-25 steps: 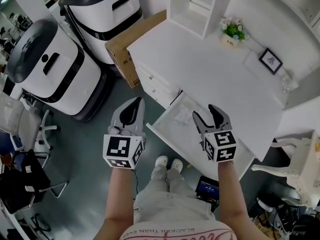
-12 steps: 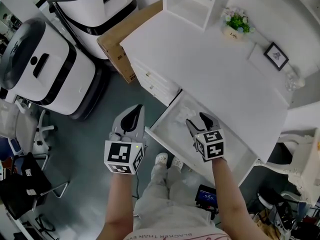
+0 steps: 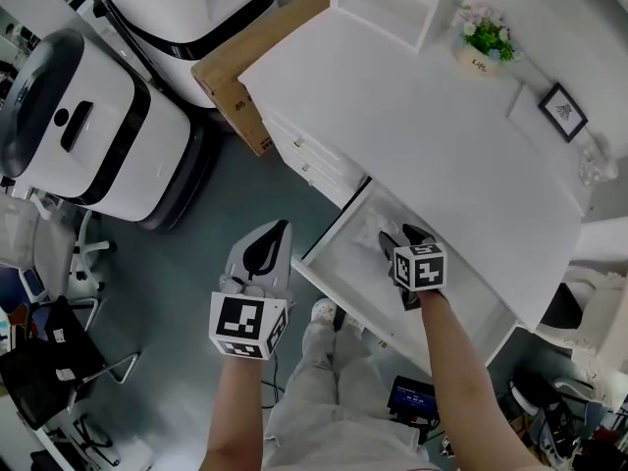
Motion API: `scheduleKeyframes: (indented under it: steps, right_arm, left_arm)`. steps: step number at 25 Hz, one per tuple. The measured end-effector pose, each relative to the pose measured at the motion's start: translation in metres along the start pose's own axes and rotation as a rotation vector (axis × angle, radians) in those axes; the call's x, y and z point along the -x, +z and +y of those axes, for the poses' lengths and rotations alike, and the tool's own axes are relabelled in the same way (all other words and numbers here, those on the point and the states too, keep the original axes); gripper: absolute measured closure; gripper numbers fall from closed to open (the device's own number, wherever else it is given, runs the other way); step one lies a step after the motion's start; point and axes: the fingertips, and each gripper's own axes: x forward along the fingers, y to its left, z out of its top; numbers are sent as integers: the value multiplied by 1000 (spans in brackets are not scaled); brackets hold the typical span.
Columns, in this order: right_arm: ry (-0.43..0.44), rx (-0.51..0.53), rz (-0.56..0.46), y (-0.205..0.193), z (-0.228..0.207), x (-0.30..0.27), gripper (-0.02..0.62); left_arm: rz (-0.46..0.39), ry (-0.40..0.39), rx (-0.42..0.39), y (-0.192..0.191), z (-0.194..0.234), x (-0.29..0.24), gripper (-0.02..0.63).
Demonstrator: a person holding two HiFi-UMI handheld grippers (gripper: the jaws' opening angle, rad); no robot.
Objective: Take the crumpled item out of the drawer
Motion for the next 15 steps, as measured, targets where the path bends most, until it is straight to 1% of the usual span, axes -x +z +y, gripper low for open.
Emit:
scheduleKeyframes:
  steps: [4,10,13,15]
  right_arm:
    - [2,-28,36,-10,-6,-19,351]
    - [6,-33,69,-16,-6,-32,374]
    - [5,-6,83,-16,-6,-33,385]
    - [12,27,100,-18,-3,-33,417]
  left_arm:
    - [20,10,12,-11,8,-2,597]
    - [31,5,18,-18,12,-5,597]
    - [35,0,22,-21,10,-6,597]
    - [37,-7,24,-24,7,-7,597]
